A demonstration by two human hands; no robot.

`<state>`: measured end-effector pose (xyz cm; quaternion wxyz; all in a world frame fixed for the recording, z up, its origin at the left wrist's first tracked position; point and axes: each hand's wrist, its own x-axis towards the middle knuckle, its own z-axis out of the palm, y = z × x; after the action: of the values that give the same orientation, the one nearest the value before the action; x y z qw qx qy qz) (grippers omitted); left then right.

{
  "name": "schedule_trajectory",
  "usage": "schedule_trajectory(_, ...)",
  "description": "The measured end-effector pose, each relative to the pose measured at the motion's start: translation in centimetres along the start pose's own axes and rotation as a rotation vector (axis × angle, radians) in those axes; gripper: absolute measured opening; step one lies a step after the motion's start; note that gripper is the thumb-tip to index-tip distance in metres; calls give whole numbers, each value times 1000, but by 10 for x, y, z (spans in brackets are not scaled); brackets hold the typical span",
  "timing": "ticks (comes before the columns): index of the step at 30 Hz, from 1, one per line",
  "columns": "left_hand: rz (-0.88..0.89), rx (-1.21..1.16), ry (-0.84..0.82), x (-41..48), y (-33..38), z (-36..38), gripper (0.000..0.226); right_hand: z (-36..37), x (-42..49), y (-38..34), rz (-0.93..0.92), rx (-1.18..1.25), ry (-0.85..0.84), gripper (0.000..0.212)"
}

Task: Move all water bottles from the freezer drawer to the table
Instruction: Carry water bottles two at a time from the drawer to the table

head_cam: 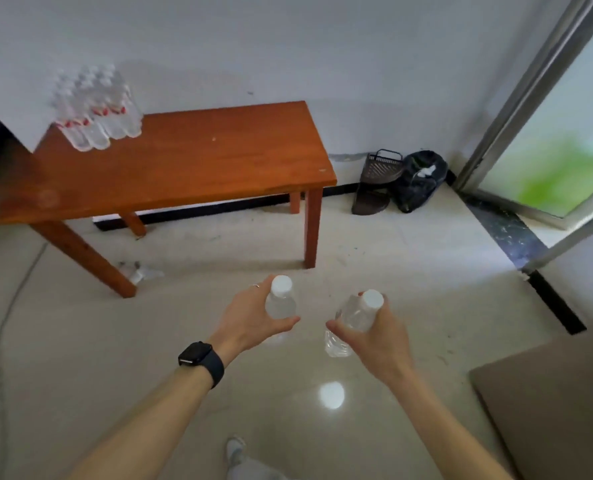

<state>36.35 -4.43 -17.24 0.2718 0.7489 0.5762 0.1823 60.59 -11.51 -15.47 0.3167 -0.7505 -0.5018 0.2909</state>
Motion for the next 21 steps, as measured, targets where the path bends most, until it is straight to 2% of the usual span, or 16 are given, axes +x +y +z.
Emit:
schedule_trajectory(9,-158,16,136,13,-171,-142,81,163,46,-146,-189,-79,-256,81)
schedule_trajectory(17,-219,-80,240,63,-259,-218,79,255,104,-238,-328,-84,-401,74)
schedule_trajectory(21,-219,-64,274,105,-294,-251,69,298,152,-280,-344,-109,-460,73)
